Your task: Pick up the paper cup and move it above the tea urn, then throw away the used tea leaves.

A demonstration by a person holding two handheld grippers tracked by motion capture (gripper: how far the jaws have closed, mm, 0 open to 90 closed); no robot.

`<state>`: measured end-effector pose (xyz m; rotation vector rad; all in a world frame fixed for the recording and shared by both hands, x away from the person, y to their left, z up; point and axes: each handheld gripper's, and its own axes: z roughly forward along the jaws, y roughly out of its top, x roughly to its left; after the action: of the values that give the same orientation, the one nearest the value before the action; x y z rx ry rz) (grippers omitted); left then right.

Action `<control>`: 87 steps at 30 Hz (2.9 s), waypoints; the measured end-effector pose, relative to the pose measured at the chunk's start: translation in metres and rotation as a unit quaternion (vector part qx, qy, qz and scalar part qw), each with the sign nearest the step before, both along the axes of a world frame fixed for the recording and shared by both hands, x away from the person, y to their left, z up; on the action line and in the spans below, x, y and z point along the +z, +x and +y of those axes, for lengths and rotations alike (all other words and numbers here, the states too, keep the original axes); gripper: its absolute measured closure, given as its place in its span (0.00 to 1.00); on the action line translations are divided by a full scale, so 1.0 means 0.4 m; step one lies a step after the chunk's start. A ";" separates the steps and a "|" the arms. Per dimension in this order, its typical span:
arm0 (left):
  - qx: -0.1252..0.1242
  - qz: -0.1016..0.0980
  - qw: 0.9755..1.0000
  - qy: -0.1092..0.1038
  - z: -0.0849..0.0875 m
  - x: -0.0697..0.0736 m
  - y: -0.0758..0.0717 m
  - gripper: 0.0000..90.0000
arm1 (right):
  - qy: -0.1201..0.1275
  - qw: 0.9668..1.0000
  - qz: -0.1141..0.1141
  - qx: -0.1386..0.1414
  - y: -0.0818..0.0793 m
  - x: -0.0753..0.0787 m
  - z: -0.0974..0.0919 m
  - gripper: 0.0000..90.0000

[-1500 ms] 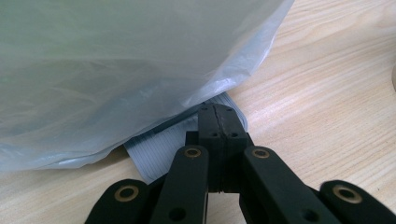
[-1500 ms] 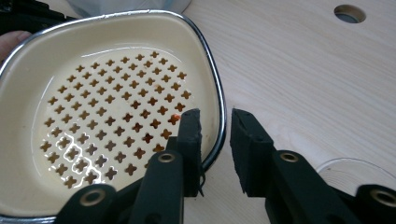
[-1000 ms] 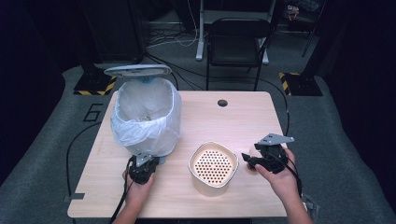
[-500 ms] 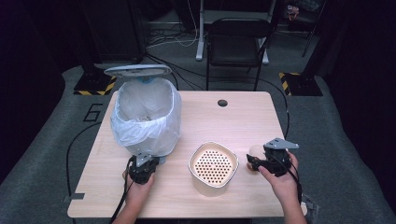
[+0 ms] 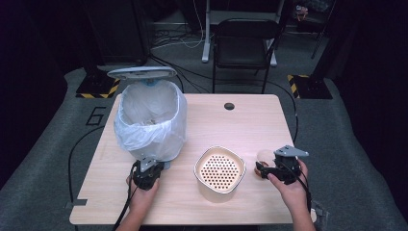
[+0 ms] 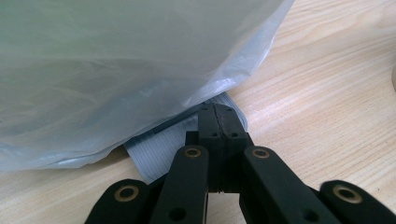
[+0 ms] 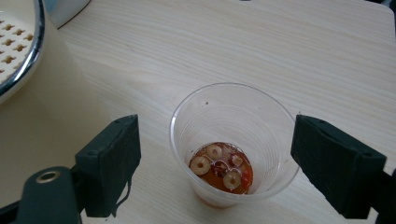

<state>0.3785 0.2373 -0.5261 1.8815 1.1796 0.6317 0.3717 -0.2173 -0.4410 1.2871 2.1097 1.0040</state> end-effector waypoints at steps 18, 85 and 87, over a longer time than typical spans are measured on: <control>0.000 0.000 1.000 0.001 0.000 0.000 0.000 1.00 | -0.017 1.000 -0.004 -0.016 0.015 -0.007 -0.006 0.15; 0.000 0.003 1.000 -0.008 0.000 -0.001 0.001 1.00 | -0.022 0.988 0.009 0.150 0.176 0.027 0.027 0.40; 0.000 0.003 1.000 -0.008 0.000 -0.001 0.001 1.00 | -0.025 0.986 0.006 0.163 0.190 0.047 0.039 0.40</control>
<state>0.3788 0.2375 -0.5265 1.8720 1.1845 0.6153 0.4476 -0.2018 -0.4221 0.9425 2.3908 1.0663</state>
